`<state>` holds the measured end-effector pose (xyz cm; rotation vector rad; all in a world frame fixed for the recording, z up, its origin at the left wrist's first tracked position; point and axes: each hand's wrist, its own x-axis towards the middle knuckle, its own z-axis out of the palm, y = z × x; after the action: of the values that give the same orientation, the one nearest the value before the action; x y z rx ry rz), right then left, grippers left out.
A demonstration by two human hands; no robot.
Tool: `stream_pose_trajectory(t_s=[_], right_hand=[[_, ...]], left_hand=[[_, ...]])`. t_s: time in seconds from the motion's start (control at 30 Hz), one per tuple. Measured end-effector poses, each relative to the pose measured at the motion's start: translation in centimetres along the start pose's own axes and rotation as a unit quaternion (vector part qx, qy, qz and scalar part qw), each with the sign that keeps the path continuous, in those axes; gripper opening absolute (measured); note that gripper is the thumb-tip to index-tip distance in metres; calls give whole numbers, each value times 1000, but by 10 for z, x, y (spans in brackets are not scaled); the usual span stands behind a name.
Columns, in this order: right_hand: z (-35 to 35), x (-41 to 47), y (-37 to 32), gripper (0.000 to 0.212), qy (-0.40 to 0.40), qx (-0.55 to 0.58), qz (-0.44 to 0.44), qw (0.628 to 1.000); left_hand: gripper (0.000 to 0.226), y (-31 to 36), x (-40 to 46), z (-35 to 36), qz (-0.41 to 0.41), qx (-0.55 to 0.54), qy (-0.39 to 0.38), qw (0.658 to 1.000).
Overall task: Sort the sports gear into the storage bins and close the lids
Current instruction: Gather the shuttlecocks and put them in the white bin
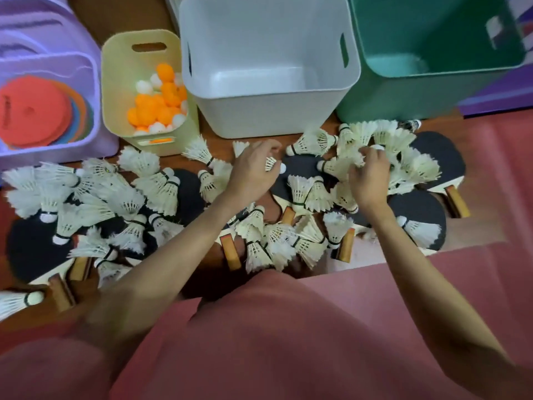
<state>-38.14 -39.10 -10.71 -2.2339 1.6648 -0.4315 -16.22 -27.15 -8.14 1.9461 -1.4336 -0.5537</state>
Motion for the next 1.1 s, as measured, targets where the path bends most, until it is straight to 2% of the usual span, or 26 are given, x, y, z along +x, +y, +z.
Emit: stream_pose_trajectory(t_s=[0.1, 0.17, 0.33, 0.5, 0.8, 0.9, 1.0, 1.1], right_hand=[[-5, 21, 26, 39, -4, -81, 33, 996], [-6, 37, 33, 41, -11, -125, 23, 992], [3, 61, 35, 27, -80, -246, -27, 966], [6, 70, 36, 24, -134, -316, -23, 939], [5, 81, 28, 22, -174, -358, -9, 917], [4, 81, 23, 19, -175, -350, -10, 920], [-1, 81, 22, 16, -131, -308, 3, 942], [-6, 70, 11, 22, -49, -224, -1, 973]], left_hand=[[34, 15, 10, 24, 13, 17, -27, 999], [35, 22, 18, 35, 9, 27, -39, 999], [34, 29, 37, 49, -2, 49, -52, 997], [34, 25, 54, 57, -25, 78, -54, 995], [50, 14, 79, 74, -69, 158, -65, 983], [46, 14, 89, 83, -80, 182, -83, 976], [41, 12, 93, 89, -74, 182, -86, 977], [40, 7, 87, 85, -76, 147, -69, 984]])
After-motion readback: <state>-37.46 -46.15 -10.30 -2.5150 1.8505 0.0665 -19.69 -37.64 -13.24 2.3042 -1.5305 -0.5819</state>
